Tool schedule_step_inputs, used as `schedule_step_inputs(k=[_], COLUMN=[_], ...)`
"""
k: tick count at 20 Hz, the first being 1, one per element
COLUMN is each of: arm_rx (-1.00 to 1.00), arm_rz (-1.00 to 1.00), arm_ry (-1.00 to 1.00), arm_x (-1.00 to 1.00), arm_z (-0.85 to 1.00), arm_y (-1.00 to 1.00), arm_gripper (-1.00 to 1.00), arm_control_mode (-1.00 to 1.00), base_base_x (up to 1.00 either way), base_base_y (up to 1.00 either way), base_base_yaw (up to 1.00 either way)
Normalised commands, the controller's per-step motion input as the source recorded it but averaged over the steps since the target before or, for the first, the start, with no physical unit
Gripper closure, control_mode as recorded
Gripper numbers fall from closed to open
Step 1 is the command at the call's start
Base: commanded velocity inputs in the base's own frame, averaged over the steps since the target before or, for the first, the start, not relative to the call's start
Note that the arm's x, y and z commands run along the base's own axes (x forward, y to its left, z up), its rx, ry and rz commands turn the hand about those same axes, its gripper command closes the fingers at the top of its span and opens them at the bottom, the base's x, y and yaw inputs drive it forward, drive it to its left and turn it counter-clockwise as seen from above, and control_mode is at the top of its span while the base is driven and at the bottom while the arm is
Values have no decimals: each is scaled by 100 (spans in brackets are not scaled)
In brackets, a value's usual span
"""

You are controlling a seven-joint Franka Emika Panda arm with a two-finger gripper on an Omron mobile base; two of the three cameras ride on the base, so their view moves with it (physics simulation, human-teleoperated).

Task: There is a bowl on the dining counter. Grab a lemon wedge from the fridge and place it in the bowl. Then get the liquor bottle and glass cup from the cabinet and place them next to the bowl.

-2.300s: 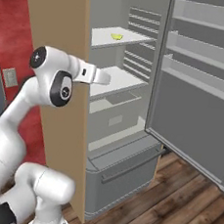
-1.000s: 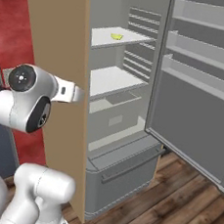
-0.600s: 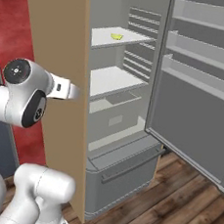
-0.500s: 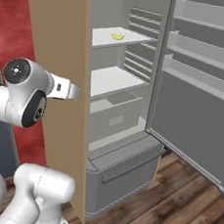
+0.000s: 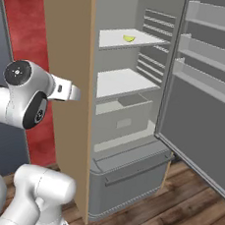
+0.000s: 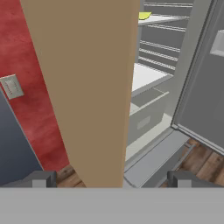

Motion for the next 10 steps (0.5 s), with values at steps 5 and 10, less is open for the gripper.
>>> schedule_step_inputs(k=[5, 10], arm_rx=[0, 0], arm_rz=[0, 0], arm_ry=[0, 0], arm_x=[0, 0], arm_z=[0, 0], arm_y=[0, 0], arm_gripper=[-100, -100], arm_control_mode=[100, 100], base_base_x=[-11, -1], base_base_y=[-80, -84], base_base_yaw=[23, 15])
